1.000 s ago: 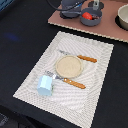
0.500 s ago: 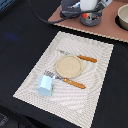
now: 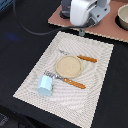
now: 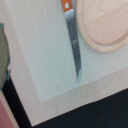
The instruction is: Interact with the objects in diverse but meaningful ways.
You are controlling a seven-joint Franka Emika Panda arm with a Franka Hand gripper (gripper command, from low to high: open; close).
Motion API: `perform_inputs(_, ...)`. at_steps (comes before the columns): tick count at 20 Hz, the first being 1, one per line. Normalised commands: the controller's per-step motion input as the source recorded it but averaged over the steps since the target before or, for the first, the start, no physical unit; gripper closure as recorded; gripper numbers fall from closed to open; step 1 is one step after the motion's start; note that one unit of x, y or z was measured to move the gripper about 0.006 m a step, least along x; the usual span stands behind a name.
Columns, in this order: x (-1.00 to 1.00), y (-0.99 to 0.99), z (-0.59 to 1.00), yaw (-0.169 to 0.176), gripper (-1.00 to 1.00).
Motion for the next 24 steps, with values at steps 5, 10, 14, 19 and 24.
perform_inputs(5,0.12,-0.96,-0.24,0.000,-1.00)
perform_inputs(10,0.14,-0.90,-0.15,0.002,-1.00)
perform_inputs(14,0.06,-0.90,-0.12,0.024,-1.00)
perform_inputs(19,0.00,-0.79,-0.22,0.081,-1.00)
perform_inputs(24,0.00,-0.38,0.07,0.164,-1.00)
